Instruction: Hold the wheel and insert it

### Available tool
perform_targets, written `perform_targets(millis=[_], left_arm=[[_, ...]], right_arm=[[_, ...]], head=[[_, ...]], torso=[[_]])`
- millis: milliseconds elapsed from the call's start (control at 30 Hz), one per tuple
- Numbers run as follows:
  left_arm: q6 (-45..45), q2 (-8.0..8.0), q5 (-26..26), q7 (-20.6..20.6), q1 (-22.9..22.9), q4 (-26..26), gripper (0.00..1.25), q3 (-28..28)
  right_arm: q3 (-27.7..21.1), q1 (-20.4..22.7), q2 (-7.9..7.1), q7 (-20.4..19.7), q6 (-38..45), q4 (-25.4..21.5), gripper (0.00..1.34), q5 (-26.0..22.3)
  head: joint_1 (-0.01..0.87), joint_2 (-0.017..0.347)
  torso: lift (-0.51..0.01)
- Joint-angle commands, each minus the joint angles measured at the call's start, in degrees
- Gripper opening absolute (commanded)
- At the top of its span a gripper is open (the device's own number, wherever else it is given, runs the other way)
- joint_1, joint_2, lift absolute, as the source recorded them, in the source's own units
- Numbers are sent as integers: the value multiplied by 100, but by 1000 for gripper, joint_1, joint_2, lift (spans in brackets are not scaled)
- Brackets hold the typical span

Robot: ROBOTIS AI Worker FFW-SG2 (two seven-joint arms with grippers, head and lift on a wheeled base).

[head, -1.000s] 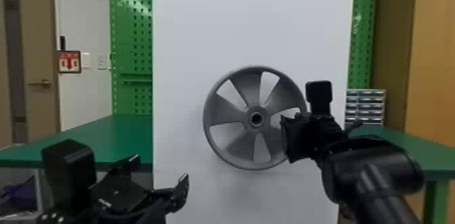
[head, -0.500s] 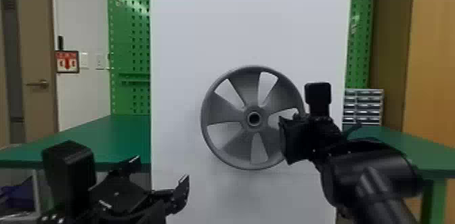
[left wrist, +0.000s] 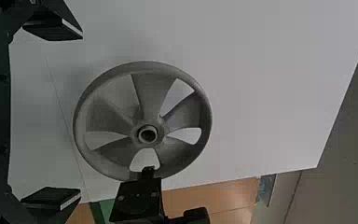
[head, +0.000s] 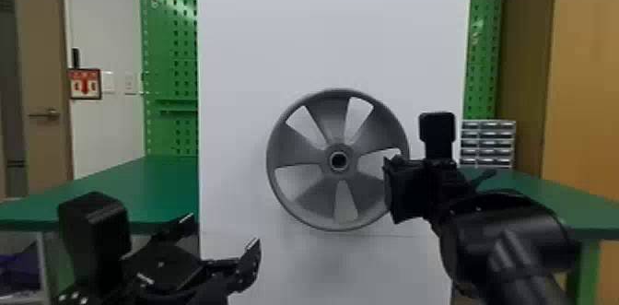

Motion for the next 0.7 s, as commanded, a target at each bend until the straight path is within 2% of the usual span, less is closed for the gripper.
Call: perform_targets(millis=[0, 267, 667], left_arm=[[0, 0, 2, 0, 5, 1, 1147, -9], [0, 0, 11, 0, 31, 10, 1147, 0], [0, -9, 11, 0, 84, 10, 1147, 70]], right_arm=[[50, 42, 10, -149, -4, -107, 956, -59], [173, 218, 10, -140, -4, -493, 1003, -226], [446, 772, 10, -140, 155, -1566, 1003, -480]], head=[[97, 15], [97, 15], [97, 15]], torso=[[-442], [-442], [-442]])
